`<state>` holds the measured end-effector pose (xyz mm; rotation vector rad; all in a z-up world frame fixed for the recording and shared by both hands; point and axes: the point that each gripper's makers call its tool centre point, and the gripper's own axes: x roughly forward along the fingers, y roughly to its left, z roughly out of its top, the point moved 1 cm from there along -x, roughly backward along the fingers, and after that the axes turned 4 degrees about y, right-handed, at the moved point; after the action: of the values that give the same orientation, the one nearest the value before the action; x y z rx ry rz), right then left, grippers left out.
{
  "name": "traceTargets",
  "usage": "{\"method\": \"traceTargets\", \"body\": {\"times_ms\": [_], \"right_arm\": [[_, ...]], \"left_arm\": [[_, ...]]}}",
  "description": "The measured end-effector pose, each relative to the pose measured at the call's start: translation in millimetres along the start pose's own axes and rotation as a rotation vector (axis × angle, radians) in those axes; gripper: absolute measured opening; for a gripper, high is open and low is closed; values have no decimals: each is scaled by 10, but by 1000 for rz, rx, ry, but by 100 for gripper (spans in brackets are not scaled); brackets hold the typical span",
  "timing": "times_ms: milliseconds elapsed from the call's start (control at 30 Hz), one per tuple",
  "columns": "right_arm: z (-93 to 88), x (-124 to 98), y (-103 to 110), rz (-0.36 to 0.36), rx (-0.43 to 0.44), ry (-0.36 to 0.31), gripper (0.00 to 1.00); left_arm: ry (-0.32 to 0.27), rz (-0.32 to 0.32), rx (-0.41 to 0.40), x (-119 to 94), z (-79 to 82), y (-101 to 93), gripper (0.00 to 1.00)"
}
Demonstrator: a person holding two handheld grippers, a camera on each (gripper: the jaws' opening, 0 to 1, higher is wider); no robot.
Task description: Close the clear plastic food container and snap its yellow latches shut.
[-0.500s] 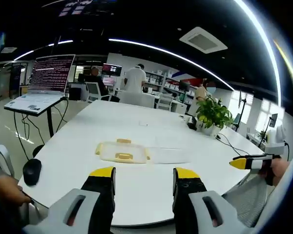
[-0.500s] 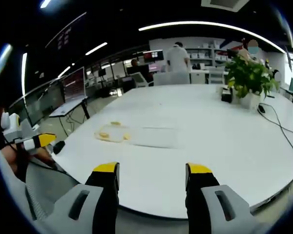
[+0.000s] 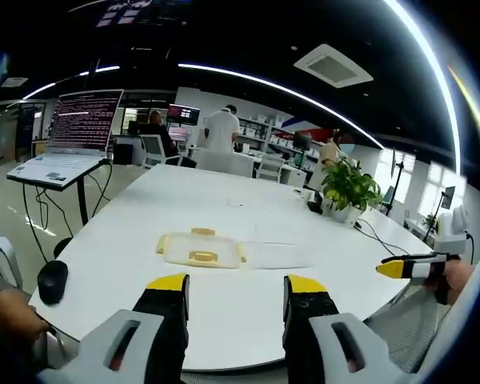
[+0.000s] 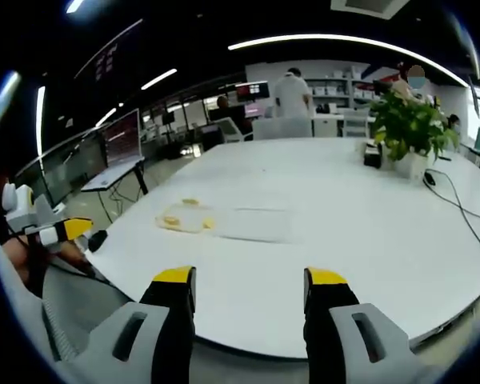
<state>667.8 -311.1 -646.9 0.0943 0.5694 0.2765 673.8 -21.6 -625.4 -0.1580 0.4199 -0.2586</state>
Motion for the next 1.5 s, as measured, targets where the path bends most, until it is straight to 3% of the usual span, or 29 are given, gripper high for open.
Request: {"method": "traceTargets", "body": {"times_ms": [1500], "right_arm": [[-56, 1, 42, 8, -24, 19, 51]], "left_arm": [[0, -1, -8, -18, -19, 22, 42]]}}
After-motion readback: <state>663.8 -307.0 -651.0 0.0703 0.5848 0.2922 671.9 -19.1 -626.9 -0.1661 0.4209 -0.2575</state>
